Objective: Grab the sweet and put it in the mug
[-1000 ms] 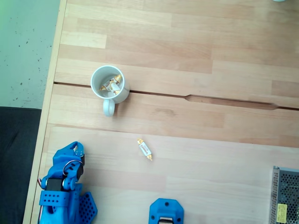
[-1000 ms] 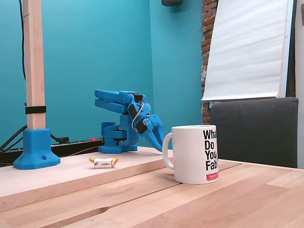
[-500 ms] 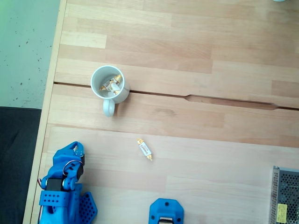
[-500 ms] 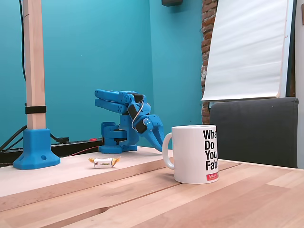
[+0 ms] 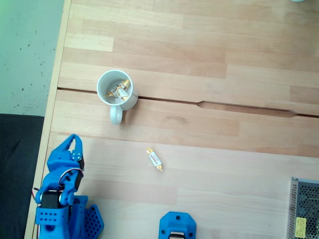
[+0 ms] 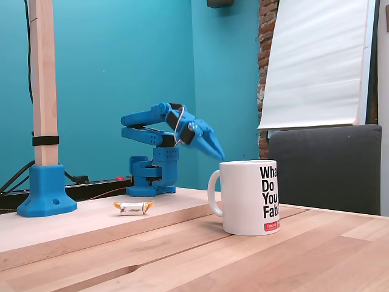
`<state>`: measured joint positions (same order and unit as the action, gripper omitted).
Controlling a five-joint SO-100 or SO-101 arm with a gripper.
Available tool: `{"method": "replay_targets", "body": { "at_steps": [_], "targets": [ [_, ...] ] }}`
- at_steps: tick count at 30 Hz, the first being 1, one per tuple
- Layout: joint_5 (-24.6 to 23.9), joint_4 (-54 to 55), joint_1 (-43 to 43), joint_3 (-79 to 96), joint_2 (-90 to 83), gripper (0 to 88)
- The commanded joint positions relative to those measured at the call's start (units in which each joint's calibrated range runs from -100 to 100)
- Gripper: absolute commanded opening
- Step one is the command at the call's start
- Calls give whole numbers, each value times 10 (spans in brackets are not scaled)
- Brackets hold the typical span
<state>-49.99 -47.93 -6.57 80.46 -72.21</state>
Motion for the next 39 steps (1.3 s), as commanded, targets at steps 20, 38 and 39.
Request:
{"method": "replay_targets", "body": {
  "at_steps": [20, 38, 39],
  "targets": [
    [146, -243, 105, -493, 305, 0],
    [206, -292, 254, -526, 469, 0],
    [205, -292, 255, -526, 471, 0]
  ]
}}
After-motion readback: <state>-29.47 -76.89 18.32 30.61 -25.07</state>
